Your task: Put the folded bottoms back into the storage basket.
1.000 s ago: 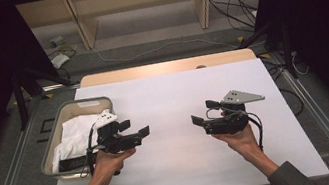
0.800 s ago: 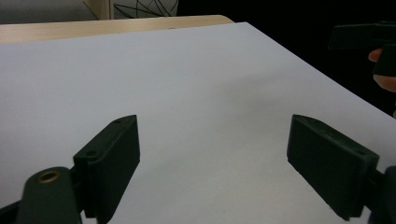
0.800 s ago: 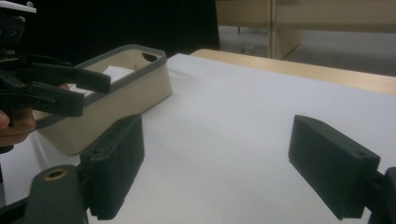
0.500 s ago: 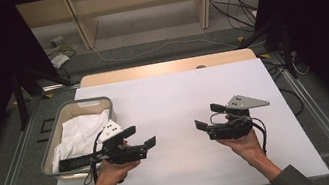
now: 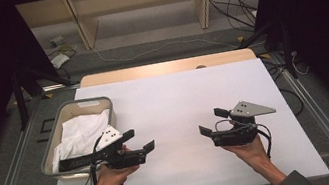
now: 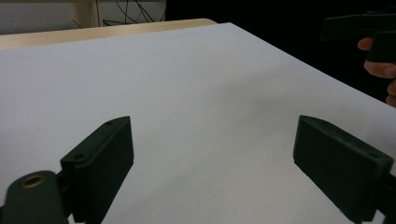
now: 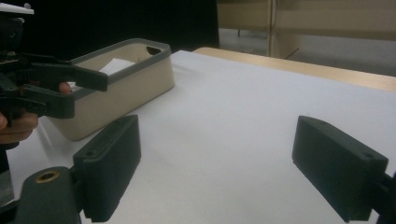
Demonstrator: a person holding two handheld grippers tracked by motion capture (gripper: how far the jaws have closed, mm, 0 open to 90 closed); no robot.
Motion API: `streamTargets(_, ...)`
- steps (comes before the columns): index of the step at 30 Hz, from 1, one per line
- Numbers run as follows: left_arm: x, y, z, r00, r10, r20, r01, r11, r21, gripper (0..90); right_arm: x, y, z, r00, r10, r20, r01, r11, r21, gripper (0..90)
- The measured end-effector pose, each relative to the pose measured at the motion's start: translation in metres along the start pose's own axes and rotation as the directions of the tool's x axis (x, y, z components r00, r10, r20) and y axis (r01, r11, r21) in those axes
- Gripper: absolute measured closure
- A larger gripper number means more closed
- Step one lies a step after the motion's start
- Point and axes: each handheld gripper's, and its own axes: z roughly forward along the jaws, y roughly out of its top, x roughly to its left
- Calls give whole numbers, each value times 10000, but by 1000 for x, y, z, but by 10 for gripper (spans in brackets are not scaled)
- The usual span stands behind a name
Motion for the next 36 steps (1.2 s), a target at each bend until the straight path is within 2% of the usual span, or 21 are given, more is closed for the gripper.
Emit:
streamTargets(7, 0, -6, -3, 9999, 111, 52, -112, 9998, 151, 119, 0, -6, -7, 10000, 52, 84, -52, 10000, 1, 165)
streamTargets(12, 1, -7, -7, 9999, 106, 59, -106, 9999, 44, 119, 2, -11, -10, 9999, 2, 106, -2, 10000, 28, 165)
streamTargets(17, 0, -9, -11, 9998, 123, 138, -124, 9999, 25, 119, 3, -15, -15, 9999, -94, 109, 93, 9999, 91, 165)
streamTargets(23, -2, -11, -17, 9993, 221, 305, -225, 9996, 149, 119, 5, -22, -22, 9991, -275, 337, 273, 9996, 68, 163)
streamTargets(27, -2, -13, -21, 9994, 215, 270, -220, 9996, 185, 119, 8, -25, -27, 9987, -371, 352, 369, 9993, 61, 157)
streamTargets(33, -1, -17, -25, 9998, 147, 132, -150, 9995, 270, 119, 12, -26, -39, 9981, -246, 567, 245, 9997, 19, 157)
streamTargets(36, -1, -18, -27, 9998, 25, 210, -30, 9996, 275, 119, 13, -27, -43, 9981, -106, 606, 104, 9999, 41, 156)
